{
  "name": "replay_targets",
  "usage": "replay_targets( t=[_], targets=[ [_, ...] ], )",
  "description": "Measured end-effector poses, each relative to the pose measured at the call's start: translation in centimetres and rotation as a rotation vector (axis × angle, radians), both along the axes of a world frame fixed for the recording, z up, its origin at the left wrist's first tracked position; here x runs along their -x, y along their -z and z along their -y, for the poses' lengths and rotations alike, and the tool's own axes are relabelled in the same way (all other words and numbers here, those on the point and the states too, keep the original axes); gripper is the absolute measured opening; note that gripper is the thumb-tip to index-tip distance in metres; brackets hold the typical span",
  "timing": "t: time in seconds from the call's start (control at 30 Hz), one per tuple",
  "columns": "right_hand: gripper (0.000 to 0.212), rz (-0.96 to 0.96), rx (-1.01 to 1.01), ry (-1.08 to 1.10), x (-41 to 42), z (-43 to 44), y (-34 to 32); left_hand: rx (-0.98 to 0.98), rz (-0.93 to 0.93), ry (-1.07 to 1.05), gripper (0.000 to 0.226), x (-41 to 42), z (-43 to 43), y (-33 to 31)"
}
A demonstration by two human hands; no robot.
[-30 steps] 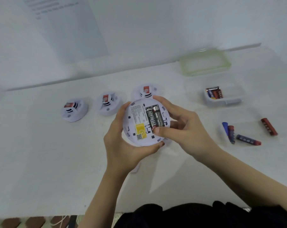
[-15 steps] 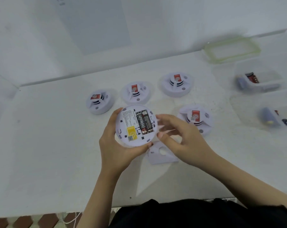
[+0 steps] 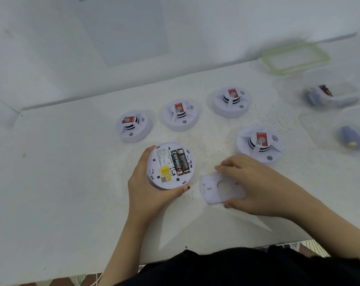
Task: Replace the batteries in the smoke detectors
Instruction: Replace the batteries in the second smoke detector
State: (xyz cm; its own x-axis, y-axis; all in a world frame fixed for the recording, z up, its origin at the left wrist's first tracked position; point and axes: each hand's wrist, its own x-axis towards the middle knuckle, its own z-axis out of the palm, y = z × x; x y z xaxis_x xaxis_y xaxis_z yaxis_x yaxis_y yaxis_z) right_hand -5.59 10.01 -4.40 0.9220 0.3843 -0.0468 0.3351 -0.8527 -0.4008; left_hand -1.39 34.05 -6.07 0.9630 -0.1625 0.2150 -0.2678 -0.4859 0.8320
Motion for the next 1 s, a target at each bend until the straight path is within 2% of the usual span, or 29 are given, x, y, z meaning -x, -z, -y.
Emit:
replay_targets(
  t=[0.17,0.4,0.53,0.63,0.77,1.0],
  targets=[
    [0.057,0.016,-0.001,0.002,0.0,0.1,-0.3,-0.046,-0.011,0.027,0.081,-0.1,-0.3,1.0],
    [0.055,0.031,-0.318,0.036,-0.5,-1.1,-1.3,0.051,-0.111,0.102,0.101,-0.5,-0.8,1.5],
    [0.06,0.162,-0.263,-0.009,-1.8,-3.0,-1.3,0.06,-0.014,0.181,0.075,-0.4,-0.4,0.2],
    [0.058,0.273,-0.157,-0.04,-2.8,-4.5,-1.1,0.051,0.004,0.106,0.082,-0.1,-0.3,0.4],
    [0.054,0.393,-0.125,-0.04,-3.4,-5.5,-0.8,-0.059,0.018,0.071,0.078,0.4,0.3,0.2],
    [0.061,0.264,-0.293,-0.016,-3.2,-5.0,-1.2,0.056,-0.027,0.009,0.089,1.2,0.7,-0.9]
  ],
)
